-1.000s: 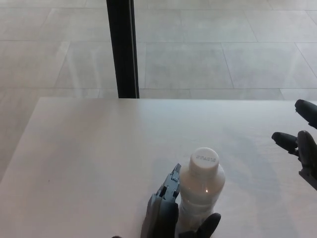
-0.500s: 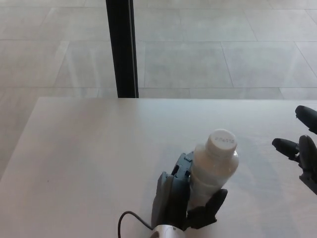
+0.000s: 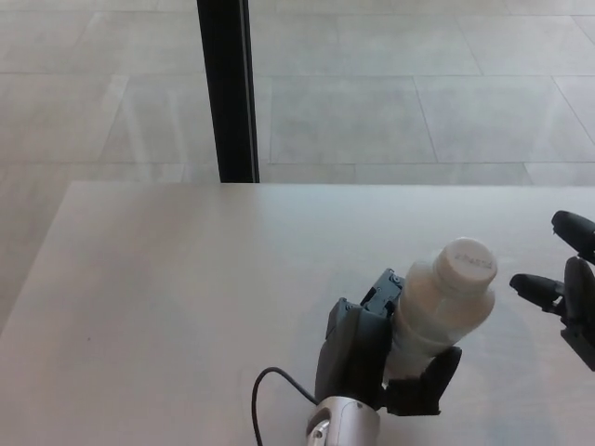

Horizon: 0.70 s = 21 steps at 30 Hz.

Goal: The robot uses its left hand to to lift the bottle kept on the middle of the desk and tilts it towards its right hand. It then uses its right hand to rotate its cap to open it and places the bottle and cap back on the desk

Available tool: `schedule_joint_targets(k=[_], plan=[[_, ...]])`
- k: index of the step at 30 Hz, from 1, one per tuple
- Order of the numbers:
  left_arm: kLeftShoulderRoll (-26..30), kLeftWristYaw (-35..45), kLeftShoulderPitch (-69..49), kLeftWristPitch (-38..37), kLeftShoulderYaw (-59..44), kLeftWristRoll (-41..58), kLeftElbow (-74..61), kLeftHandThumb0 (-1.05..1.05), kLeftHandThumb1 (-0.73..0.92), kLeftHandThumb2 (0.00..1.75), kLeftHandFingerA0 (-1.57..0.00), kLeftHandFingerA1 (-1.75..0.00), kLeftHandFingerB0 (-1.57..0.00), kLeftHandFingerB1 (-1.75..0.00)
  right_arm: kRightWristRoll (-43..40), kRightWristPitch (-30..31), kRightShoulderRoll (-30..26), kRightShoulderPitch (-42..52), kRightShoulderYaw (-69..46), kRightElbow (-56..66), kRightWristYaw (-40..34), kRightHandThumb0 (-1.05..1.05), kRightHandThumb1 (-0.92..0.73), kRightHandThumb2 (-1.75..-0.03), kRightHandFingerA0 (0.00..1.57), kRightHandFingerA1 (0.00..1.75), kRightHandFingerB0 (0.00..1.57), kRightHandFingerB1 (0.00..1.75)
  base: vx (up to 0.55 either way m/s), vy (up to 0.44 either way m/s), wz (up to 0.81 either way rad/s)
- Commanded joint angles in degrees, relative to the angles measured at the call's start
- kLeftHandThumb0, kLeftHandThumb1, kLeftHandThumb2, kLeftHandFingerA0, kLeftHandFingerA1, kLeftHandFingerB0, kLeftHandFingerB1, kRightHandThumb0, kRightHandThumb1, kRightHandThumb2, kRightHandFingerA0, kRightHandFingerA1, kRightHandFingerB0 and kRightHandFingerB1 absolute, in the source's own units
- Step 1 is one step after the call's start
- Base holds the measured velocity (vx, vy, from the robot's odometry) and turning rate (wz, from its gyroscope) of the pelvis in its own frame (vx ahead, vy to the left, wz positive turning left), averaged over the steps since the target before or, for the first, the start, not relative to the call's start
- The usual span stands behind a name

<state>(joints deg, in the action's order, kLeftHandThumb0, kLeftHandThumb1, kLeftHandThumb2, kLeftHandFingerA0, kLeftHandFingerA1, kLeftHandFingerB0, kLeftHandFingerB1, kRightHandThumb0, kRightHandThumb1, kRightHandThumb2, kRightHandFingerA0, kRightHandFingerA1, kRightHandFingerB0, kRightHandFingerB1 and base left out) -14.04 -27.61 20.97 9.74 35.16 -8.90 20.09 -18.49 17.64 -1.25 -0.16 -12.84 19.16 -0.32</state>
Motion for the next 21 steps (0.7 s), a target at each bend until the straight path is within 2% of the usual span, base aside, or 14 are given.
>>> schedule_joint_targets(k=[1, 2, 6, 7, 9, 10, 11, 12, 13, 14, 16, 17, 21], plan=[[-18.6, -5.9, -2.7, -7.0, -2.3, 4.7, 0.1, -0.04, 0.79, 1.74, -1.32, -1.75, -1.08, -1.61, 4.4, -5.3, 3.2, 2.3, -3.0, -2.4, -7.2, -0.50, -0.72, -0.61, 0.71, 0.72, 0.56, 0.39, 0.00, 0.000, 0.00], [-17.1, -5.5, -3.0, -6.9, -2.8, 4.7, -1.1, -0.09, 0.78, 1.69, -1.31, -1.75, -1.03, -1.58, 5.4, -5.6, 2.8, 2.6, -2.7, -2.6, -7.1, -0.47, -0.70, -0.61, 0.74, 0.73, 0.56, 0.40, 0.00, 0.000, 0.00], [-14.6, -5.2, -2.7, -5.9, -3.2, 4.1, -2.6, -0.08, 0.78, 1.67, -1.31, -1.75, -1.03, -1.57, 6.2, -6.5, 2.6, 3.0, -2.4, -3.1, -6.6, -0.43, -0.68, -0.60, 0.74, 0.73, 0.56, 0.40, 0.00, 0.000, 0.00], [-10.9, -4.0, -2.0, -2.9, -4.6, 3.2, -6.5, 0.00, 0.82, 1.52, -1.27, -1.75, -0.93, -1.74, 5.8, -6.2, 2.4, 3.2, -1.7, -1.8, -5.5, -0.35, -0.66, -0.60, 0.72, 0.78, 0.54, 0.41, 0.00, 0.000, 0.00], [-9.7, -3.1, -1.9, -2.0, -5.4, 3.4, -7.9, -0.08, 0.81, 1.49, -1.25, -1.75, -0.89, -1.75, 5.7, -6.3, 2.3, 3.1, -1.5, -1.5, -5.0, -0.36, -0.65, -0.60, 0.72, 0.78, 0.54, 0.41, 0.00, 0.000, 0.00], [-7.1, -1.3, -1.7, 0.5, -7.4, 4.0, -11.0, 0.01, 0.84, 1.50, -1.25, -1.75, -0.93, -1.75, 6.7, -6.8, 1.7, 2.8, -0.6, -0.3, -4.4, -0.40, -0.64, -0.59, 0.72, 0.78, 0.55, 0.41, 0.00, 0.000, 0.00], [-5.3, 0.1, -2.1, 1.1, -8.5, 4.4, -12.5, -0.08, 0.82, 1.48, -1.23, -1.75, -0.87, -1.75, 7.8, -7.7, 0.9, 2.8, 0.1, 0.2, -3.9, -0.41, -0.64, -0.59, 0.73, 0.78, 0.54, 0.40, 0.00, 0.000, 0.00], [-5.2, 0.3, -2.2, 1.3, -8.7, 4.3, -12.8, -0.08, 0.82, 1.48, -1.23, -1.75, -0.87, -1.75, 7.9, -7.8, 0.8, 2.8, 0.1, 0.2, -3.8, -0.41, -0.64, -0.59, 0.73, 0.78, 0.54, 0.40, 0.00, 0.000, 0.00], [-4.1, 0.9, -2.9, 3.7, -9.5, 4.0, -14.9, -0.03, 0.91, 1.49, -1.08, -1.29, -0.95, -1.21, 8.4, -7.5, 0.4, 2.9, 0.5, 1.3, -3.7, -0.44, -0.63, -0.60, 0.74, 0.79, 0.55, 0.40, 0.00, 0.000, 0.00], [-1.0, 1.7, -3.7, 7.1, -11.3, 3.0, -17.7, -0.01, 0.78, 1.45, -1.18, -1.75, -0.89, -1.74, 9.6, -7.7, -0.8, 2.9, 1.8, 3.1, -2.8, -0.48, -0.63, -0.59, 0.72, 0.82, 0.53, 0.39, 0.00, 0.000, 0.00], [-0.1, 2.7, -4.0, 7.3, -12.1, 2.5, -18.0, -0.09, 0.78, 1.46, -1.15, -1.75, -0.85, -1.75, 9.4, -7.4, -2.0, 2.9, 1.7, 3.9, -1.9, -0.49, -0.63, -0.60, 0.71, 0.83, 0.51, 0.38, 0.00, 0.000, 0.00], [3.0, 3.9, -4.9, 7.0, -14.0, 2.0, -18.7, -0.01, 0.74, 1.50, -1.16, -1.75, -0.89, -1.75, 11.6, -6.8, -4.0, 2.7, 3.5, 5.9, -1.0, -0.52, -0.61, -0.59, 0.69, 0.71, 0.48, 0.37, 0.00, 0.000, 0.00], [6.2, 5.3, -6.2, 8.2, -16.0, -0.3, -20.7, 0.00, 0.77, 1.51, -1.14, -1.75, -0.91, -1.75, 11.8, -5.6, -6.1, 2.3, 6.0, 9.3, 0.0, -0.50, -0.57, -0.58, 0.74, 0.70, 0.48, 0.37, 0.00, 0.000, 0.00]])
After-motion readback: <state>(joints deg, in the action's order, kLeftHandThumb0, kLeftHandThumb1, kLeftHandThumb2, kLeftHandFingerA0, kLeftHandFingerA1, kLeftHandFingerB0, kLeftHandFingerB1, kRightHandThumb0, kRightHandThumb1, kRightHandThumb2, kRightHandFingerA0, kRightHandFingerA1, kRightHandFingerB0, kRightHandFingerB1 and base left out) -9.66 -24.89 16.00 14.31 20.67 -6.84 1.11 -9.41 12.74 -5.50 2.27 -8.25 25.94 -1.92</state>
